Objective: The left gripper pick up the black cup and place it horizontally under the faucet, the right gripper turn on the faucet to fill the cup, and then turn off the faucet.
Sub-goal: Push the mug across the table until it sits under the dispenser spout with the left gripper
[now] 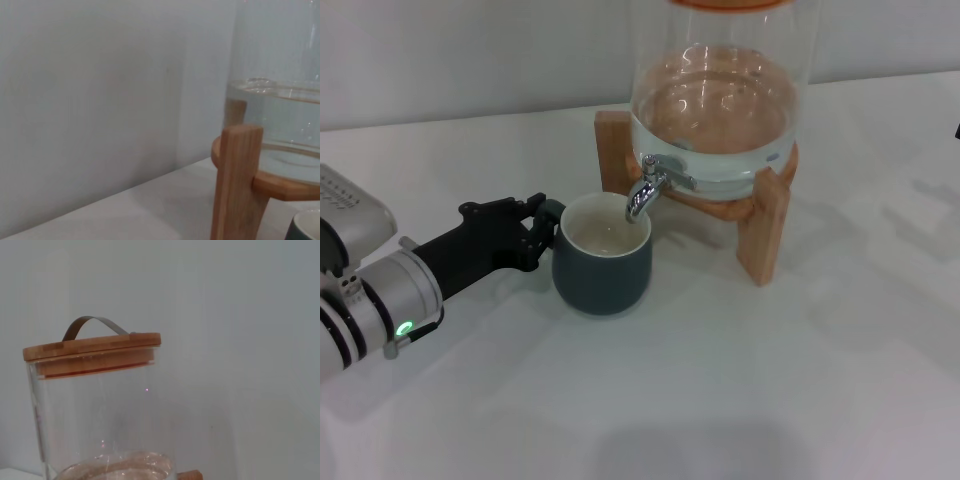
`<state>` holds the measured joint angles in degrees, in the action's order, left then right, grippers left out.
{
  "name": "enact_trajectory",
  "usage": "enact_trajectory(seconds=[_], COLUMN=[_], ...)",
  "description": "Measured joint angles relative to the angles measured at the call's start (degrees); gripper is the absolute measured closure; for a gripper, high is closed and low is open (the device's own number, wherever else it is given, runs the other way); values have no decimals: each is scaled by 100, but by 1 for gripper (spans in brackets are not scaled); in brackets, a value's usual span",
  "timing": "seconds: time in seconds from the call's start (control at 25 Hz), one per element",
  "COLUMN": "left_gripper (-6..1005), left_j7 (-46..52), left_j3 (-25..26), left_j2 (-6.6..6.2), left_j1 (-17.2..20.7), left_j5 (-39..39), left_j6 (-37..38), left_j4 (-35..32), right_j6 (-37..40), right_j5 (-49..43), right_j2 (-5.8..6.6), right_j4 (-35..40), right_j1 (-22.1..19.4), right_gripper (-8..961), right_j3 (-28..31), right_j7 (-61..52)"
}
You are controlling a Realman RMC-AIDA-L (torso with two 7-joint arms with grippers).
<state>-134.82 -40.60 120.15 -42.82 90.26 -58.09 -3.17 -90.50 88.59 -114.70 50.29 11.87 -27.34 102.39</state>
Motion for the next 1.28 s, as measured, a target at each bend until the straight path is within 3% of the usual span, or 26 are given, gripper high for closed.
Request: enact_trajectory(seconds=[0.72, 1.28], left_gripper=[790, 789], left_j7=[300, 326], left_j3=[-9, -14], left_j2=[-14, -16], left_j1=[-377, -425], left_j5=[-270, -447], left_j6=[98, 351], left_j4=[266, 253], right_j6=[-11, -2], right_j5=[0, 19], right_j2=[0, 0], right_j4=[-1, -1], right_j1=[0, 9], right_gripper=[232, 232], right_j3=[31, 43], right_j7=[0, 0])
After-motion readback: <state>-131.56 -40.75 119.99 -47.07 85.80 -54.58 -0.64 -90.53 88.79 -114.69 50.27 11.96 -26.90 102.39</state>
